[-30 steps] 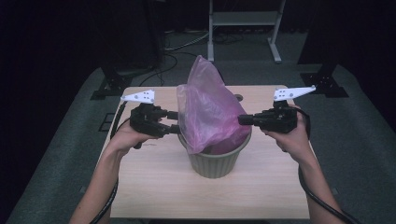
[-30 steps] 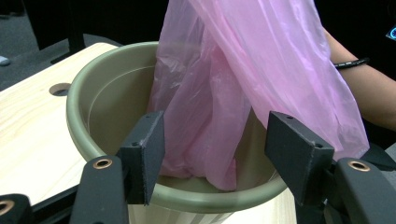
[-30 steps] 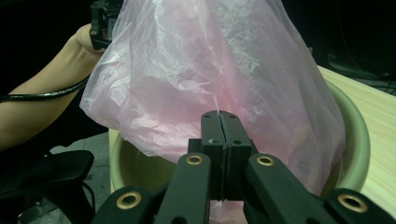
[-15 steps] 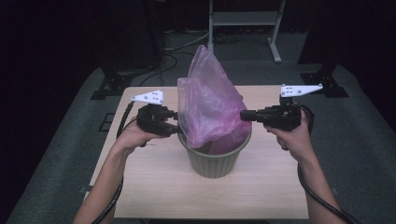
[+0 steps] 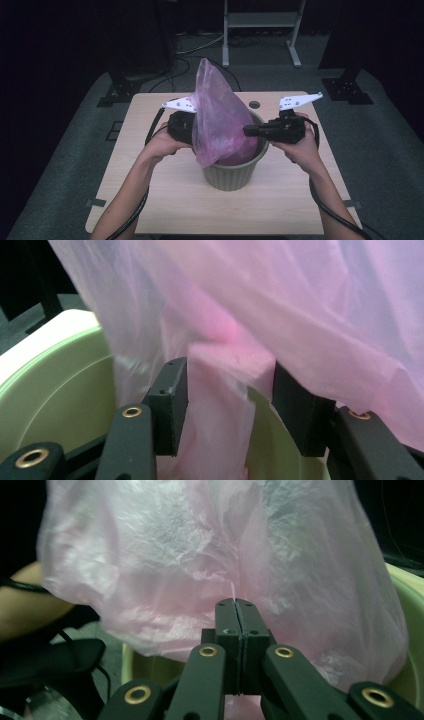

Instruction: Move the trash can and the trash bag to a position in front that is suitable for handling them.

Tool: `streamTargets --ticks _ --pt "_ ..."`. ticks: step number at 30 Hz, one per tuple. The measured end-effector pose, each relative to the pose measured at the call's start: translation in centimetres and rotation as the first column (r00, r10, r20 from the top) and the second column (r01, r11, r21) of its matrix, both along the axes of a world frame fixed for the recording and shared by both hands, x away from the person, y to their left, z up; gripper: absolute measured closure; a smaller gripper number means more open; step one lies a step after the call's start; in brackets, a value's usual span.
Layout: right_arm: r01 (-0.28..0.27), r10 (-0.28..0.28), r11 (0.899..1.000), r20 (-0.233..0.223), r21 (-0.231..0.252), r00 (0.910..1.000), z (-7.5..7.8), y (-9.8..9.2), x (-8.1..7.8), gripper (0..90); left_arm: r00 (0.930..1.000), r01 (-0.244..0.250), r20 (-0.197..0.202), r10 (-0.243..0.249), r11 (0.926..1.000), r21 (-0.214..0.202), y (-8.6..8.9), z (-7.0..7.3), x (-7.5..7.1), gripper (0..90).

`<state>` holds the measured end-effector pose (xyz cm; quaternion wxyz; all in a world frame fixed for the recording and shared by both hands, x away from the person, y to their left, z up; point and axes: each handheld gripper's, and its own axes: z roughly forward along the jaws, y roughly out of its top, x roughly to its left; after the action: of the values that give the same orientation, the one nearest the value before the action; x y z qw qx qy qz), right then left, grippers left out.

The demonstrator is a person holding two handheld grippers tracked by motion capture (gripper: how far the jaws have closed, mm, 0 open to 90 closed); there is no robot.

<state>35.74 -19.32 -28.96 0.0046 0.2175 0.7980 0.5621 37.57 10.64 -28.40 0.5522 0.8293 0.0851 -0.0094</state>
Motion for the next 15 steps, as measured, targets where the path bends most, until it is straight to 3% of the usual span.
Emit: streamTargets --ticks 4,7,15 --pt "-0.012 0.012 0.999 0.012 -0.033 0.9998 -0.1 1.1 -0.2 88.9 0.9990 0.042 0.018 -0.042 0.9991 -0.006 -0.7 0.3 -0.1 49.7" --pt "-0.027 0.029 0.998 0.026 -0.054 0.9993 -0.1 2.3 -0.4 88.4 0.9980 0.057 0.027 -0.057 0.9984 -0.003 -1.2 0.6 -0.4 56.5" --pt "-0.040 0.043 0.996 0.044 -0.082 0.9981 0.2 3.5 -0.9 90.0 0.9987 0.023 0.045 -0.023 0.9996 0.016 -1.1 1.0 -0.6 82.5"
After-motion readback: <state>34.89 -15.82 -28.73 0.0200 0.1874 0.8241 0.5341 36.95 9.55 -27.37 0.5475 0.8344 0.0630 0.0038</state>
